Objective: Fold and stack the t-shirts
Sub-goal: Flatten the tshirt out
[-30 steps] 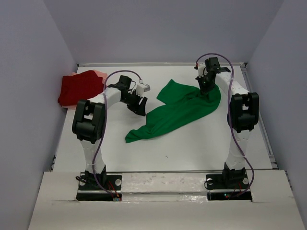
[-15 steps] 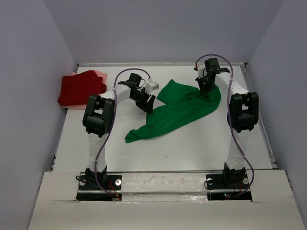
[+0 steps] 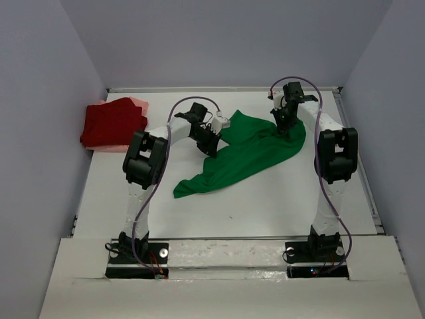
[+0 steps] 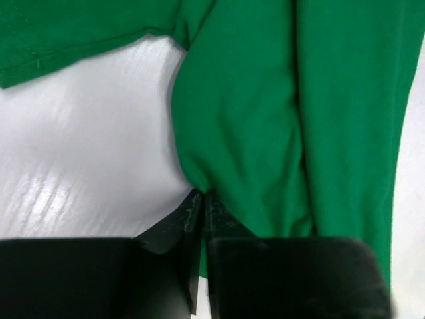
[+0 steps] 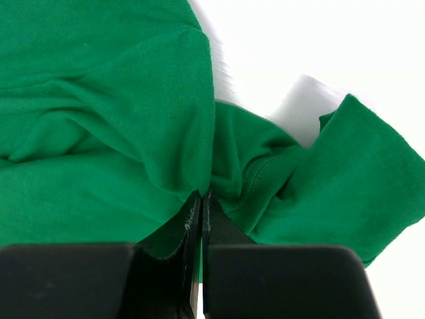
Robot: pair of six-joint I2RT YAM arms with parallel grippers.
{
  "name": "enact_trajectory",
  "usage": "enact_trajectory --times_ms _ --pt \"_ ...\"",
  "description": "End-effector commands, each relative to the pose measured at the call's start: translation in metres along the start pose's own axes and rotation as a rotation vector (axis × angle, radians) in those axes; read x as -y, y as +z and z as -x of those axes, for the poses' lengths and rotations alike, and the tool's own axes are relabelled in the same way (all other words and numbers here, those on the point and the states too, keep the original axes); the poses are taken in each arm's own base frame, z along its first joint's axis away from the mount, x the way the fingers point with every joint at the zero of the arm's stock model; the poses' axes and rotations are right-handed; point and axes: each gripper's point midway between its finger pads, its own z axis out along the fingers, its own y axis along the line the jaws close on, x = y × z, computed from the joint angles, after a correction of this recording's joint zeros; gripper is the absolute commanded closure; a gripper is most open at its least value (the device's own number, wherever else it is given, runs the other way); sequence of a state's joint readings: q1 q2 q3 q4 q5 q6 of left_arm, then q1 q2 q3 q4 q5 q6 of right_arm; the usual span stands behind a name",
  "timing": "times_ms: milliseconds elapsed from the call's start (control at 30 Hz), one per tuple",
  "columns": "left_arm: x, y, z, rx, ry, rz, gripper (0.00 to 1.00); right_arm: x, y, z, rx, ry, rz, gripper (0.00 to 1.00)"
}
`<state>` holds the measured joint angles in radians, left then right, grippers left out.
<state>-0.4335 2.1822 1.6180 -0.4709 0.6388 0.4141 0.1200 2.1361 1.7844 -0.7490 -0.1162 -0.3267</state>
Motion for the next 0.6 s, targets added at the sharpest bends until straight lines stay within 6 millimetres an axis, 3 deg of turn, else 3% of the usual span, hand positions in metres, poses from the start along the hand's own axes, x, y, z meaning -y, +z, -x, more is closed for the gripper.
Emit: enact_trajectory --times_ms 0,67,233,333,433,567 --pt "0.016 -0.008 -0.008 -0.035 0.0 -0.025 0.9 0.001 0.004 0.0 0.001 -0.02 -0.009 1.0" --pt "0.017 -0.01 -0.01 -0.035 0.003 -0.013 1.0 0.001 0.003 0.001 0.002 -0.02 -0.009 1.0" --pt "0.008 -0.026 -0.002 -0.023 0.024 0.087 1.0 0.001 0.0 0.003 0.011 -0.018 -0.012 1.0" --pt "-0.021 -0.046 0.006 -0.015 0.017 0.3 1.0 0.003 -0.003 0.005 0.019 -0.017 -0.023 1.0" --pt "-0.044 -0.077 0.023 0.014 0.024 0.491 1.0 0.005 -0.01 0.012 0.046 -0.019 -0.034 1.0" --pt "-0.058 -0.13 0.065 0.111 0.037 0.654 1.0 0.009 -0.028 0.026 0.096 -0.024 -0.063 1.0"
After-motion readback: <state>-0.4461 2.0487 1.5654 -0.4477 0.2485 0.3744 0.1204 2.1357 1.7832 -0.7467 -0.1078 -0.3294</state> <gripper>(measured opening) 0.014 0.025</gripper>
